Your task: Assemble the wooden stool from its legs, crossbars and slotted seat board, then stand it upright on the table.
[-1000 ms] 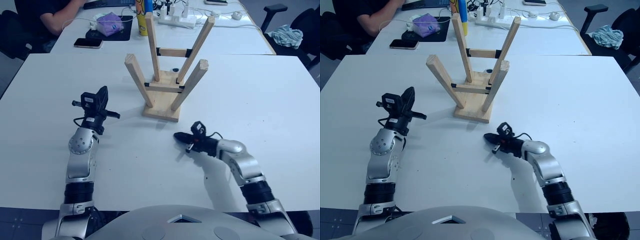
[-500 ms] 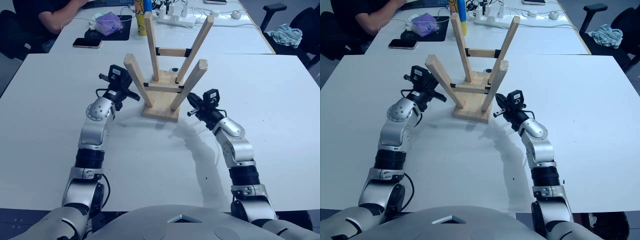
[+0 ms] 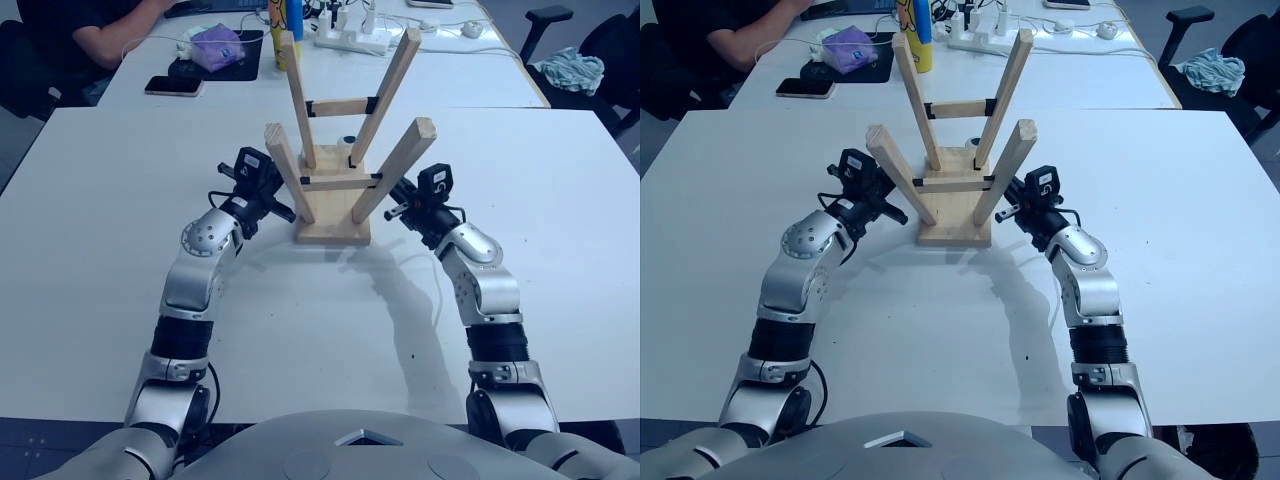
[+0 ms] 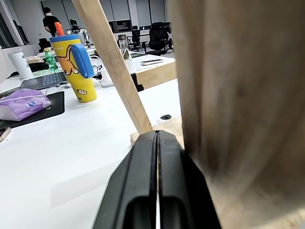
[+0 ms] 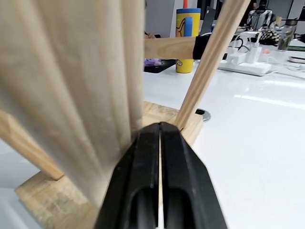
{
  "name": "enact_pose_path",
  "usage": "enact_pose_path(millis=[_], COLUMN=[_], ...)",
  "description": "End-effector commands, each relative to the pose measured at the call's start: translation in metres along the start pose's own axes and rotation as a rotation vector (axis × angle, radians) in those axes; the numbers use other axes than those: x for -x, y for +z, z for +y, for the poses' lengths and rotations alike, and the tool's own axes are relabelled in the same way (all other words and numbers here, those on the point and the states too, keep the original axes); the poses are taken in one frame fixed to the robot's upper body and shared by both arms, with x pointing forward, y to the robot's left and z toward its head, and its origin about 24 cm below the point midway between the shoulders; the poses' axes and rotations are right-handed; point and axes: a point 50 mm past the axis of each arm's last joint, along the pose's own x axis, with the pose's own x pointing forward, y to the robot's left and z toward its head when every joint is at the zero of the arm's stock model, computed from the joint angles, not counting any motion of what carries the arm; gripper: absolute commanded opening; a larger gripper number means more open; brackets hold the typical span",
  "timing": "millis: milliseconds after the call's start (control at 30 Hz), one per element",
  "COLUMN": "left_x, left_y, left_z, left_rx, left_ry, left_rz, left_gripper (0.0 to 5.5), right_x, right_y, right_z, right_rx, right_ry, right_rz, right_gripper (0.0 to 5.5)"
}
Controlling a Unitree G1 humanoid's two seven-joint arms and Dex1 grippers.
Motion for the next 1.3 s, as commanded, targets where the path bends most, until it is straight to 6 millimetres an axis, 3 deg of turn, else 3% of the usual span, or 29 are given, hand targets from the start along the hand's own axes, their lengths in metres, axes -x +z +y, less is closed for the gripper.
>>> enact_pose_path(millis=[33, 233, 333, 433, 600, 733, 967, 1067, 1133, 1200, 1300], left_x=[0.007, 0.021, 0.043, 0.059, 0.069, 0.068, 0.066, 0.046, 0.036, 0.035, 0.044], left_y=[-0.003, -0.001, 0.002, 0.01, 0.031, 0.047, 0.052, 0.043, 0.034, 0.028, 0.021], left_z=[-0.005, 0.015, 0.028, 0.014, -0.013, -0.012, -0.008, -0.03, -0.047, -0.05, -0.031], left_rx=[0.018, -0.014, -0.019, 0.018, 0.103, 0.08, 0.067, 0.079, 0.07, 0.071, 0.063], left_ry=[0.009, 0.242, 0.462, 0.495, 0.451, 0.477, 0.513, 0.312, 0.189, 0.185, 0.327], left_rz=[0.01, -0.035, -0.1, -0.178, -0.288, -0.344, -0.343, -0.248, -0.17, -0.127, -0.077], left_gripper=[0.01, 0.01, 0.01, 0.01, 0.01, 0.01, 0.01, 0.01, 0.01, 0.01, 0.01], right_x=[0.001, 0.012, 0.022, 0.035, 0.047, 0.049, 0.047, 0.026, 0.02, 0.02, 0.028], right_y=[0.002, -0.012, -0.006, 0.007, 0.046, 0.067, 0.077, 0.077, 0.069, 0.062, 0.056], right_z=[0.019, -0.01, -0.01, -0.002, 0.009, 0.01, 0.018, 0.058, 0.072, 0.064, 0.038], right_rx=[0.003, 0.098, 0.064, -0.006, -0.05, -0.068, -0.078, -0.006, 0.055, 0.068, 0.095], right_ry=[0.081, -0.255, -0.353, -0.439, -0.523, -0.561, -0.526, -0.233, -0.15, -0.206, -0.359], right_rz=[-0.006, 0.084, 0.02, -0.028, -0.132, -0.2, -0.254, -0.225, -0.165, -0.117, -0.069], right_gripper=[0.0, 0.0, 0.0, 0.0, 0.0, 0.0, 0.0, 0.0, 0.0, 0.0, 0.0])
